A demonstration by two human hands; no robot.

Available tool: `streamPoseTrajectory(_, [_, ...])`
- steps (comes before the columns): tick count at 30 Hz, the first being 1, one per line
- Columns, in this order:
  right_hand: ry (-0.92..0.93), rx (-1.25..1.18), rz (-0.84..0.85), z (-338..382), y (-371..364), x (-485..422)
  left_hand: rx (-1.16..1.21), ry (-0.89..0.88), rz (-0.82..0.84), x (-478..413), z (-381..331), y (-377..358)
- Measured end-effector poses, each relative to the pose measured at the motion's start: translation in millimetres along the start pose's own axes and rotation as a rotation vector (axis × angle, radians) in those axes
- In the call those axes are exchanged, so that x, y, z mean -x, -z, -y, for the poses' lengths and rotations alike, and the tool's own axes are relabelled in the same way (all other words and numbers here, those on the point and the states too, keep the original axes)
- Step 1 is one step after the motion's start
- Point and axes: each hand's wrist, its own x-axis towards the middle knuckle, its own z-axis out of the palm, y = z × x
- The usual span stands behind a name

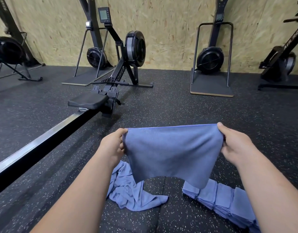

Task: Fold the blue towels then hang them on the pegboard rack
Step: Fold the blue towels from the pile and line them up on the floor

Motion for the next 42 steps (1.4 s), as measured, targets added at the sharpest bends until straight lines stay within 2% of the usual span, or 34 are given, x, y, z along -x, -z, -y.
streamPoseTrajectory(3, [-0.023,0.116,-0.049,-7.2,-6.6,3.9,-0.068,0.011,-0.072,7.4,5.4,-7.4])
streamPoseTrajectory(7, [-0.014,0.209,-0.042,-16.9,-19.7,11.7,-0.071,-0.020,-0.002,28.9,13.7,-25.3])
streamPoseTrajectory(13, [0.083,0.311,0.094,-27.6,-53.9,44.5,-0.102,-0.108,0.098,57.3,25.2,-52.3])
streamPoseTrajectory(20, [0.303,0.458,0.210,-47.2,-82.8,70.0,-0.094,-0.193,0.199,80.1,34.4,-73.7])
streamPoseTrajectory(24, [0.411,0.581,0.199,-53.0,-87.1,77.8,-0.111,-0.275,0.175,85.1,37.8,-77.7])
streamPoseTrajectory(30, [0.469,0.619,0.218,-56.8,-89.4,85.5,-0.190,-0.357,0.124,84.9,38.8,-77.1])
streamPoseTrajectory(34, [0.504,0.660,0.226,-56.9,-89.4,88.1,-0.327,-0.436,0.099,82.7,39.2,-76.6])
streamPoseTrajectory(38, [0.596,0.781,0.174,-58.2,-89.7,87.1,-0.334,-0.387,0.145,91.5,37.3,-78.0])
streamPoseTrajectory(42, [0.681,0.869,0.147,-60.4,-90.4,87.9,-0.160,-0.291,0.209,95.8,37.7,-81.8])
